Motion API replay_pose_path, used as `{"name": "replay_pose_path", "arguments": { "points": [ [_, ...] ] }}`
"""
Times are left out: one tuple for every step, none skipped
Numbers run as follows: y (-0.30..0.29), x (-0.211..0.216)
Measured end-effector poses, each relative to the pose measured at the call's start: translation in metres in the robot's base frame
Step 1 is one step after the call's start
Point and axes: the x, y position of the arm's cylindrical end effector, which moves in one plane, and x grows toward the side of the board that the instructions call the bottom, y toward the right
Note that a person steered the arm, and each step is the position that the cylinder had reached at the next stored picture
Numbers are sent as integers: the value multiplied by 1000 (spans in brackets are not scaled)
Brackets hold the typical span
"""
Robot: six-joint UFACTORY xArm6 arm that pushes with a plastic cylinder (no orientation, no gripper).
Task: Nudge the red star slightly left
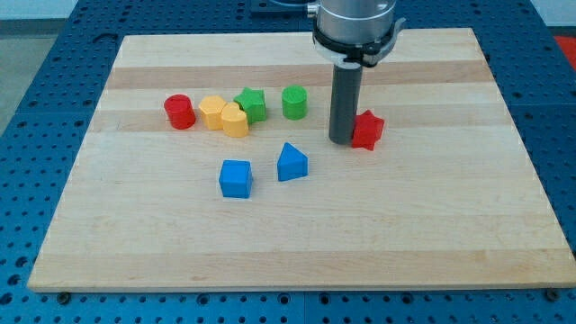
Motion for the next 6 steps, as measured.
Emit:
{"name": "replay_pose_path", "arguments": {
  "points": [
    [11, 8],
    [38, 18],
    [78, 26],
    [99, 32],
    [111, 20],
    [110, -14]
  ]
}}
